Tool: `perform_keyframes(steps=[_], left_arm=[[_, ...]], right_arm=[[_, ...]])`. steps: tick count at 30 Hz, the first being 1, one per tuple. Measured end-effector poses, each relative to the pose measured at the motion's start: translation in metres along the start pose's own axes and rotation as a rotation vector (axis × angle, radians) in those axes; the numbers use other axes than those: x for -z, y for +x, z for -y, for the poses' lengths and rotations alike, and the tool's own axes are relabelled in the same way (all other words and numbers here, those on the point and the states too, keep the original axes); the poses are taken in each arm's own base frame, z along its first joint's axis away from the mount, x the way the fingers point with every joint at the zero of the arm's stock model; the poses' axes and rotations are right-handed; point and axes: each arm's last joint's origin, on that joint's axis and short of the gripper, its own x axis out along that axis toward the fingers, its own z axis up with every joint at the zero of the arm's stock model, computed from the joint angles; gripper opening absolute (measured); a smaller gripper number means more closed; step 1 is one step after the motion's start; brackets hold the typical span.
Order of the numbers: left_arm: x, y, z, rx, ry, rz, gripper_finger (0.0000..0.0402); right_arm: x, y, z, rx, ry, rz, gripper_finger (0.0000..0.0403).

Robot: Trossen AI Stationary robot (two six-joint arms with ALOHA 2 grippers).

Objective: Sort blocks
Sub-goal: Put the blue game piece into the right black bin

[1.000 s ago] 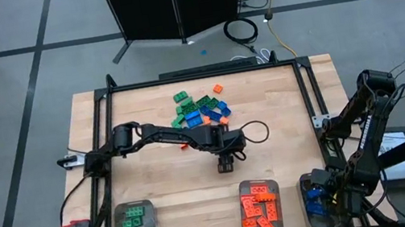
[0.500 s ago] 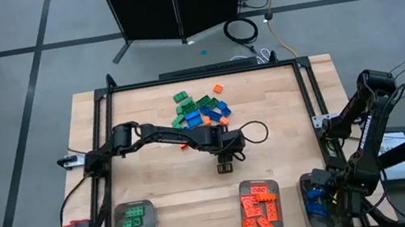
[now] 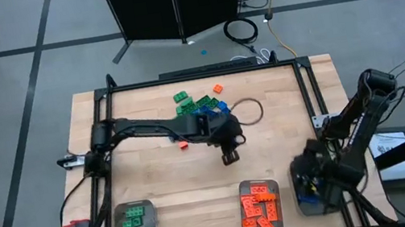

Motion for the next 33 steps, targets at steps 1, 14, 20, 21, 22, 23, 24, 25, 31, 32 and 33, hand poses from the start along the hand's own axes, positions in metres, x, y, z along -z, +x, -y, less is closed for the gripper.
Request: perform_keyframes(steps=[1, 14, 20, 21, 22, 23, 24, 25, 31, 32, 33], left_arm=[[-0.004, -0.010, -0.001, 0.004, -0.030, 0.029, 0.0130], [-0.034, -0.065, -0.002, 0.149, -0.287, 0.289, 0.0130], [-0.059, -0.083, 0.002, 0.419, -0.412, 0.509, 0.0130], [-0.063, -0.086, 0.003, 0.459, -0.424, 0.542, 0.0130], [-0.066, -0.089, 0.004, 0.491, -0.433, 0.578, 0.0130], [-0.069, -0.092, 0.004, 0.511, -0.438, 0.602, 0.0130], [-0.070, -0.094, 0.005, 0.531, -0.448, 0.619, 0.0130], [-0.072, -0.095, 0.005, 0.550, -0.450, 0.633, 0.0130], [-0.078, -0.103, 0.007, 0.637, -0.459, 0.708, 0.0130], [-0.079, -0.105, 0.007, 0.643, -0.456, 0.721, 0.0130], [-0.080, -0.106, 0.007, 0.649, -0.454, 0.735, 0.0130]], right_arm=[[-0.005, 0.002, 0.003, 0.030, -0.010, 0.042, 0.0265], [-0.064, -0.033, 0.019, -0.079, -0.038, 0.311, 0.0265], [-0.128, -0.098, 0.041, 0.127, -0.212, 0.646, 0.0265], [-0.137, -0.107, 0.045, 0.157, -0.241, 0.666, 0.0265], [-0.144, -0.115, 0.048, 0.176, -0.260, 0.681, 0.0265], [-0.150, -0.121, 0.051, 0.193, -0.283, 0.691, 0.0265], [-0.156, -0.126, 0.053, 0.206, -0.302, 0.700, 0.0265], [-0.160, -0.130, 0.055, 0.216, -0.319, 0.707, 0.0265], [-0.168, -0.139, 0.054, 0.238, -0.422, 0.727, 0.0265], [-0.169, -0.139, 0.053, 0.227, -0.433, 0.728, 0.0265], [-0.170, -0.139, 0.051, 0.219, -0.444, 0.730, 0.0265]])
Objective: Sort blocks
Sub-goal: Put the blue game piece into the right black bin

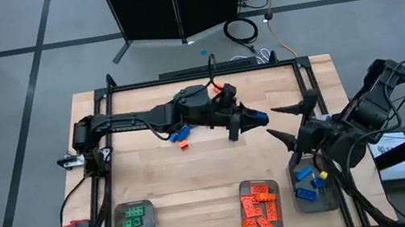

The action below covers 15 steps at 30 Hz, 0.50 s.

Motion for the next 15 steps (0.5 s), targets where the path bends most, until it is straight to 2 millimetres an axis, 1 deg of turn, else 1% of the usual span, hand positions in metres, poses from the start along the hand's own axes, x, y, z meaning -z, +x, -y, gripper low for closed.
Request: perform_keyframes(steps=[5, 11, 15], left_arm=[[-0.006, -0.001, 0.002, 0.036, 0.014, 0.047, 0.0130], [-0.006, 0.000, 0.002, 0.037, 0.014, 0.047, 0.0130], [-0.009, 0.000, 0.006, 0.074, 0.024, 0.084, 0.0130]], right_arm=[[-0.006, 0.001, -0.001, -0.009, -0.005, 0.027, 0.0265], [-0.011, 0.009, 0.004, 0.028, -0.017, 0.032, 0.0265], [-0.012, 0.014, 0.007, 0.047, -0.031, 0.021, 0.0265]])
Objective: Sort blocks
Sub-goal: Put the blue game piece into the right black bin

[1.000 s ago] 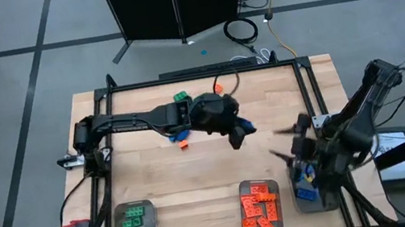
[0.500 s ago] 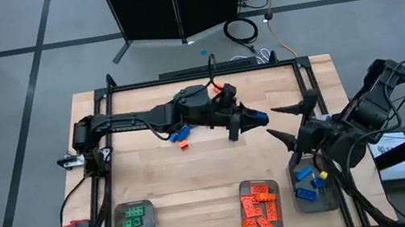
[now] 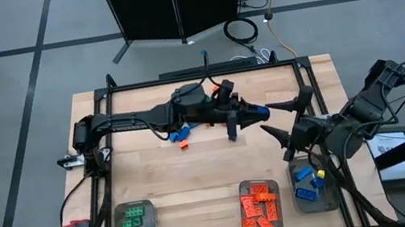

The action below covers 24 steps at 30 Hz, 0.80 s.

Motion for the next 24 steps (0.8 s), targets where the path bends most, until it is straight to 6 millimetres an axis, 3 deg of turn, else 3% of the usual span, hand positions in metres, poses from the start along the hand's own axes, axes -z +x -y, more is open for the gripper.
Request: perform_keyframes(steps=[6, 24], left_arm=[[-0.003, 0.000, 0.003, 0.029, 0.009, 0.030, 0.0130], [-0.003, 0.000, 0.003, 0.034, 0.009, 0.025, 0.0130]], right_arm=[[-0.004, 0.004, 0.003, 0.023, -0.015, 0.010, 0.0251], [-0.008, 0.011, 0.008, 0.017, -0.018, 0.030, 0.0101]])
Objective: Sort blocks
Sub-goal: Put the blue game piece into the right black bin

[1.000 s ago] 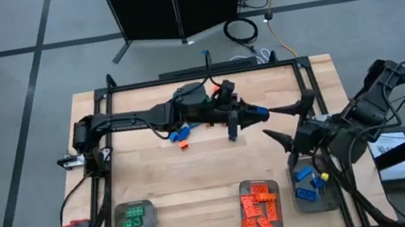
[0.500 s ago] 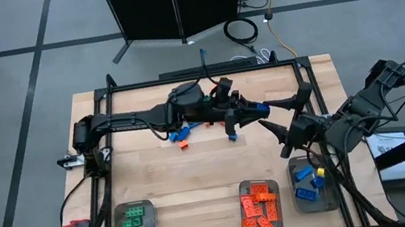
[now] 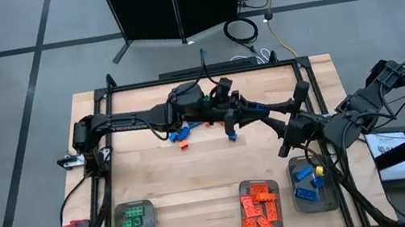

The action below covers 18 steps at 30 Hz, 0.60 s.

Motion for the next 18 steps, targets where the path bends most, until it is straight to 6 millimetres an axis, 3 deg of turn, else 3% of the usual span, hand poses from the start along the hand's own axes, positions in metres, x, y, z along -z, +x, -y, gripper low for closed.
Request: perform_keyframes(steps=[2, 5, 13, 18], left_arm=[[0.000, 0.000, 0.000, -0.001, -0.005, -0.003, 0.0130], [0.001, 0.000, 0.000, 0.009, -0.006, -0.016, 0.0132], [0.001, -0.002, 0.000, 0.061, 0.009, -0.093, 0.0206], [-0.008, -0.009, -0.001, 0.148, 0.073, -0.169, 0.0231]], right_arm=[[0.000, 0.000, 0.000, 0.000, -0.005, -0.001, 0.0079], [0.000, 0.000, 0.000, -0.002, -0.009, 0.000, 0.0078], [0.000, -0.001, -0.001, -0.012, 0.011, 0.007, 0.0078], [-0.002, -0.011, -0.002, -0.011, 0.031, 0.025, 0.0078]])
